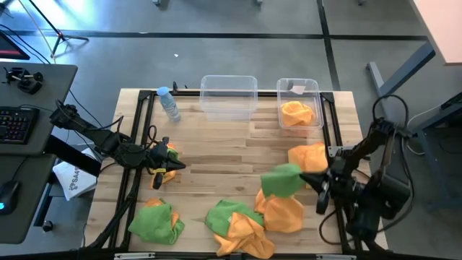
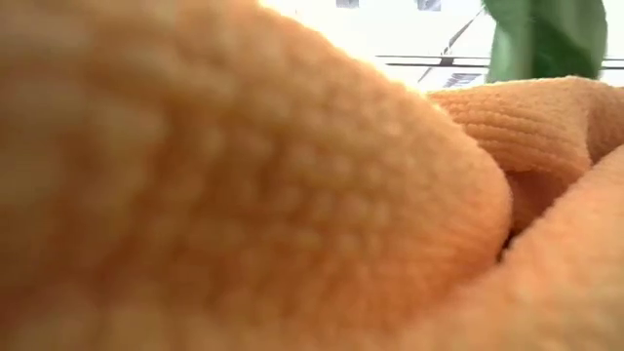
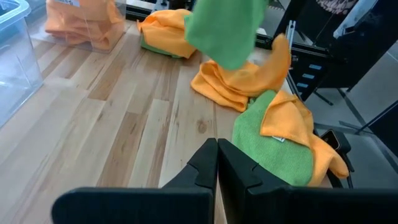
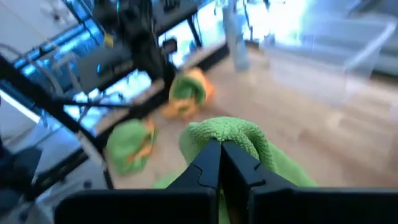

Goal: Sort microfiber towel by color & place in baskets
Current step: Put the green towel into the left transparent bin

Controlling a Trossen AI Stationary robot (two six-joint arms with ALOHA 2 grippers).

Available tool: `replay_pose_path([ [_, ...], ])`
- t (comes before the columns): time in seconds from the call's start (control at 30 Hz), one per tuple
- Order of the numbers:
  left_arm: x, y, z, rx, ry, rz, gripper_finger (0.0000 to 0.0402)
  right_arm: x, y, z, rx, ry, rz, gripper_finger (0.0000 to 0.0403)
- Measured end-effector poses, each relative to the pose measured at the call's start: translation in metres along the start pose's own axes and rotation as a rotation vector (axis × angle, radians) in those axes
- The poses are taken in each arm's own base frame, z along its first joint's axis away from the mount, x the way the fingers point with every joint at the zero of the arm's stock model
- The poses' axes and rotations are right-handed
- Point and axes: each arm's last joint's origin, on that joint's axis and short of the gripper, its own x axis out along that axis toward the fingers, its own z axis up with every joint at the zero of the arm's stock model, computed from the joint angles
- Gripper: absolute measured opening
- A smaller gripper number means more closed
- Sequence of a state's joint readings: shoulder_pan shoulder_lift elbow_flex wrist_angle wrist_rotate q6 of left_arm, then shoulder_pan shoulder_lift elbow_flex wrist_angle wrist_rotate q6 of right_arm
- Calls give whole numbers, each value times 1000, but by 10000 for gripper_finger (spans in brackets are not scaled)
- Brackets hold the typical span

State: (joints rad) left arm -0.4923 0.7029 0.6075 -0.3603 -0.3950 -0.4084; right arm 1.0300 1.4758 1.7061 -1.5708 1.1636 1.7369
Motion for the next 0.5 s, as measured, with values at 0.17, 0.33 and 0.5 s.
replay_pose_path([
  [0.17, 0, 0, 0, 0, 0, 0, 0, 12, -9, 21, -41, -107, -48, 0],
  [0.33, 0, 0, 0, 0, 0, 0, 0, 28, -11, 30, -80, -149, -119, 0],
  [0.5, 0, 0, 0, 0, 0, 0, 0, 48, -7, 40, -87, -153, -168, 0],
])
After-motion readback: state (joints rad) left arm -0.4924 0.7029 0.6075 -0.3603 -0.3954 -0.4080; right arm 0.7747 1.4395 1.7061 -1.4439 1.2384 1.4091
